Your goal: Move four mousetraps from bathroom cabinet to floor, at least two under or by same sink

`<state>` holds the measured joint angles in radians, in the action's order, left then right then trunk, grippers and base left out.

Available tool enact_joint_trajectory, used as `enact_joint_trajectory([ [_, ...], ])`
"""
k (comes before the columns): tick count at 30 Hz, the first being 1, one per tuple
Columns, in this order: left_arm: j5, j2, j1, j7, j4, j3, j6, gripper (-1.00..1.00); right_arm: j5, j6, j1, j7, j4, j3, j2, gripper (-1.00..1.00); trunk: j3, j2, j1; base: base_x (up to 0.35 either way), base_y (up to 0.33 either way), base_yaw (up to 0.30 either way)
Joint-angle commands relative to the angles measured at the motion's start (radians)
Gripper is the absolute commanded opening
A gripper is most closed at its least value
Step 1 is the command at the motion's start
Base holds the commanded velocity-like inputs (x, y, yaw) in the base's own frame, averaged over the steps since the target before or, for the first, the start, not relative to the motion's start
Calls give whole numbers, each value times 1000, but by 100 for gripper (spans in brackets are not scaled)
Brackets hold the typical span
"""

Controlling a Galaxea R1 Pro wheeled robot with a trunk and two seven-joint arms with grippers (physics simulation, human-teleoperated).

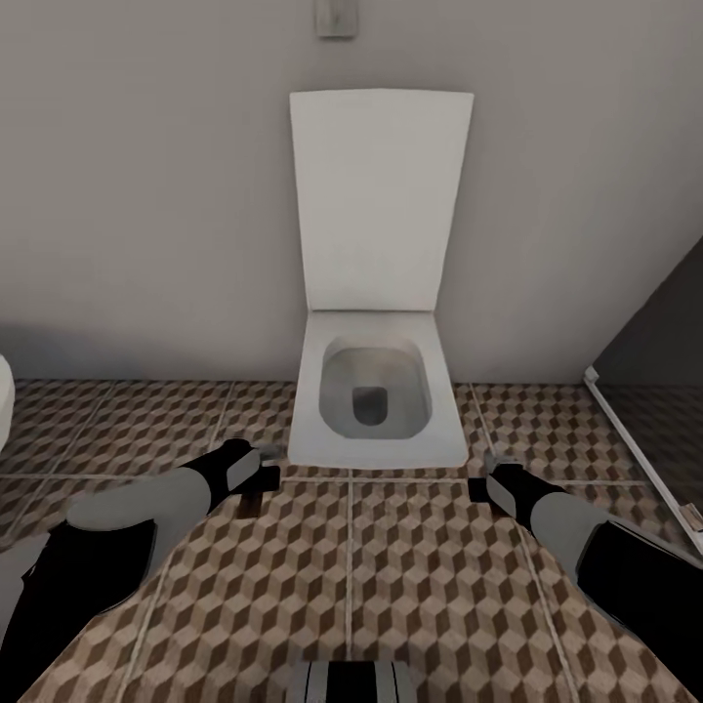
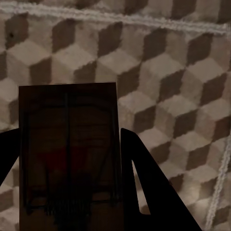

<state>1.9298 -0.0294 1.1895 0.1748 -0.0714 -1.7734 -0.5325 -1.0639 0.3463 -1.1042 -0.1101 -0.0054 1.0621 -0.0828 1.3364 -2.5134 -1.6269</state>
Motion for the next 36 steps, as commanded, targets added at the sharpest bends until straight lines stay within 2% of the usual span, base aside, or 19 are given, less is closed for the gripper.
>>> enact_joint_trajectory([
  [1, 6, 0, 1, 9, -2, -5, -2, -100, -11, 4, 0, -2, -1, 9, 0, -100, 5, -1, 0, 0, 0, 0],
  [36, 6, -1, 1, 9, -4, -5, -1, -100, -11, -54, 2, -2, 2, 9, -6, -100, 140, -9, -16, 0, 0, 0],
])
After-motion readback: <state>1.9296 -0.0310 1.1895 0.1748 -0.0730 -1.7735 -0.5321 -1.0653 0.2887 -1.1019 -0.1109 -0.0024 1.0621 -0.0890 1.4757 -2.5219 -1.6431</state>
